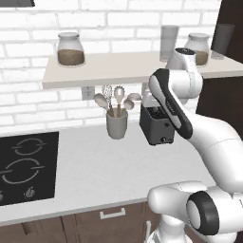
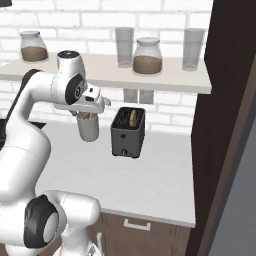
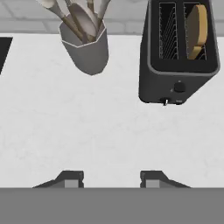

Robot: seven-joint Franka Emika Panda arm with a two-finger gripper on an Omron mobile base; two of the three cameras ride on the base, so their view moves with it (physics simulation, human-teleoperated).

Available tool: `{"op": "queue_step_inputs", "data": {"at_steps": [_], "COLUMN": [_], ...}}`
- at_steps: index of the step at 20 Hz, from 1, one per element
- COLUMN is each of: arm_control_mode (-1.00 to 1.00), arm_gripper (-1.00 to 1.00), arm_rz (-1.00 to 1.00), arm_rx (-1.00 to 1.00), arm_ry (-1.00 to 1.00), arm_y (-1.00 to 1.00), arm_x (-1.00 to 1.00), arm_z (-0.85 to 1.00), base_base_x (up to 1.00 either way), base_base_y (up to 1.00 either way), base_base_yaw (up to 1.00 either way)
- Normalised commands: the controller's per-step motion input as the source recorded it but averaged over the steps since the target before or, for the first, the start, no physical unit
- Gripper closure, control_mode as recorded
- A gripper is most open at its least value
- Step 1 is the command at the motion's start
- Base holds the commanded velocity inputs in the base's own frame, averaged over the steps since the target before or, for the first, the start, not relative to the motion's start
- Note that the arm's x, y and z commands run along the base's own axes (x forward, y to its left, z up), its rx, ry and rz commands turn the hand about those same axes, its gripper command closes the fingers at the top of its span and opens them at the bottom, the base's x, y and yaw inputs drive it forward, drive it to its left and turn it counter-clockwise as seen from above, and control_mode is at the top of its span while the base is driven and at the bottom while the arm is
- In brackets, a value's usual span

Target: Start the toaster. Once the lever pops up, take the bread to the plate on the dining counter.

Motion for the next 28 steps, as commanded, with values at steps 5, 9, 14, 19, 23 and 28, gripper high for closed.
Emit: {"op": "queue_step_inputs", "data": {"at_steps": [5,9,14,19,23,28], "arm_control_mode": [-1.00,-1.00,-1.00,-1.00,-1.00,-1.00], "arm_gripper": [-1.00,-1.00,-1.00,-1.00,-1.00,-1.00], "arm_rz": [-0.16,-0.48,-0.40,-0.17,-0.01,0.00], "arm_rx": [-0.04,0.29,0.19,0.22,0.20,0.04], "arm_ry": [-0.01,0.00,-0.01,0.10,0.11,0.00], "arm_y": [-0.07,-0.96,-0.50,-0.54,-0.52,-0.20], "arm_x": [-0.11,0.00,0.25,0.43,0.30,0.29], "arm_z": [-0.23,-0.88,-0.72,-0.18,0.00,-0.33], "base_base_x": [0.00,0.00,0.00,0.00,0.00,0.00], "base_base_y": [0.00,0.00,0.00,0.00,0.00,0.00], "base_base_yaw": [0.00,0.00,0.00,0.00,0.00,0.00]}}
